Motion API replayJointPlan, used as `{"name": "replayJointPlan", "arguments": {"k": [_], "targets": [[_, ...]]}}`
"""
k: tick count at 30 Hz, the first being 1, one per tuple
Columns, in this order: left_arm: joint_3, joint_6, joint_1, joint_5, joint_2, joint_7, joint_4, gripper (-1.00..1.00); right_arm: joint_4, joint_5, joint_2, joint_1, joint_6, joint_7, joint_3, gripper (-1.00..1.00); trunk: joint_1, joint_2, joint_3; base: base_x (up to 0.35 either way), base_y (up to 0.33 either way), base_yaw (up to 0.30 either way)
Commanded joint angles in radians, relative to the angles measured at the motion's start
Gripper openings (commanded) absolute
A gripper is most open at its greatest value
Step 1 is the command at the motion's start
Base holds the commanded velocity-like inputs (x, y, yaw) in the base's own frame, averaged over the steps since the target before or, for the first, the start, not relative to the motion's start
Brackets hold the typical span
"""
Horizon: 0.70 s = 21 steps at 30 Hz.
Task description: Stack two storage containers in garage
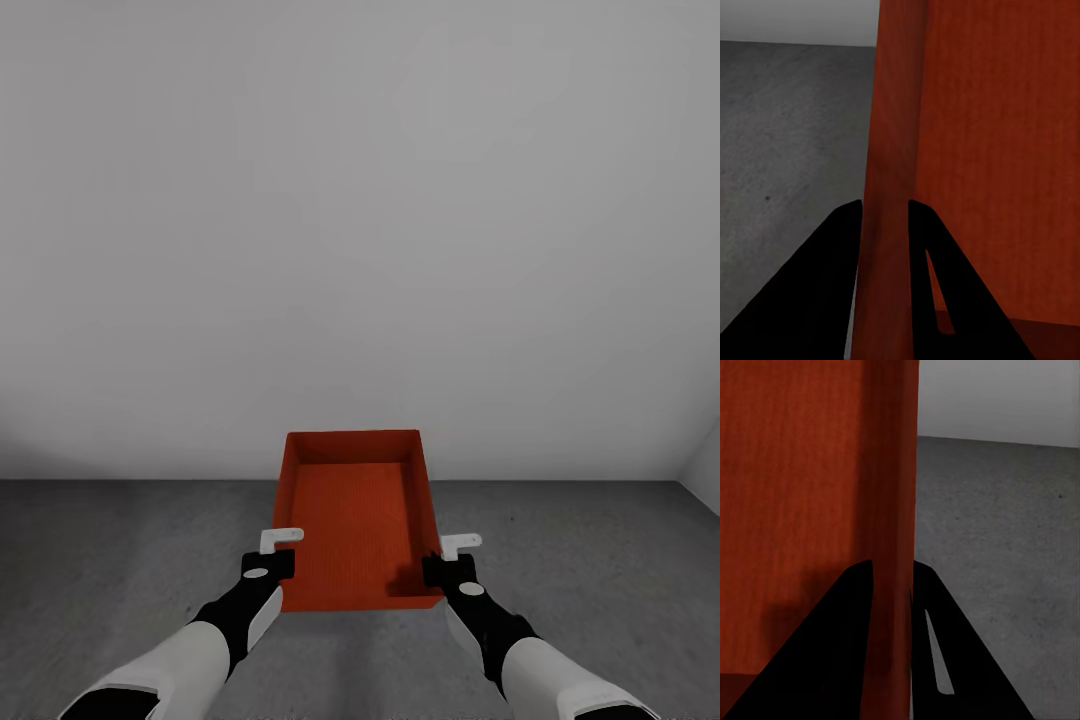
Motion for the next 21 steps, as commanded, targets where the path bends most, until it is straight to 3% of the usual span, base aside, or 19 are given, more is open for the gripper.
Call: {"name": "replayJointPlan", "arguments": {"k": [1, 21], "targets": [[0.03, -0.025, -0.001, -0.019, 0.001, 0.011, -0.004, -1.0, 0.002, -0.008, 0.0, -0.001, -0.001, -0.004, -0.014, -1.0, 0.0, -0.001, -0.003, 0.0, 0.0, 0.0], [0.029, -0.025, -0.001, -0.019, 0.001, 0.011, -0.004, -1.0, 0.002, -0.008, 0.0, -0.001, -0.001, -0.004, -0.014, -1.0, 0.0, -0.001, -0.035, 0.0, 0.0, 0.0]]}}
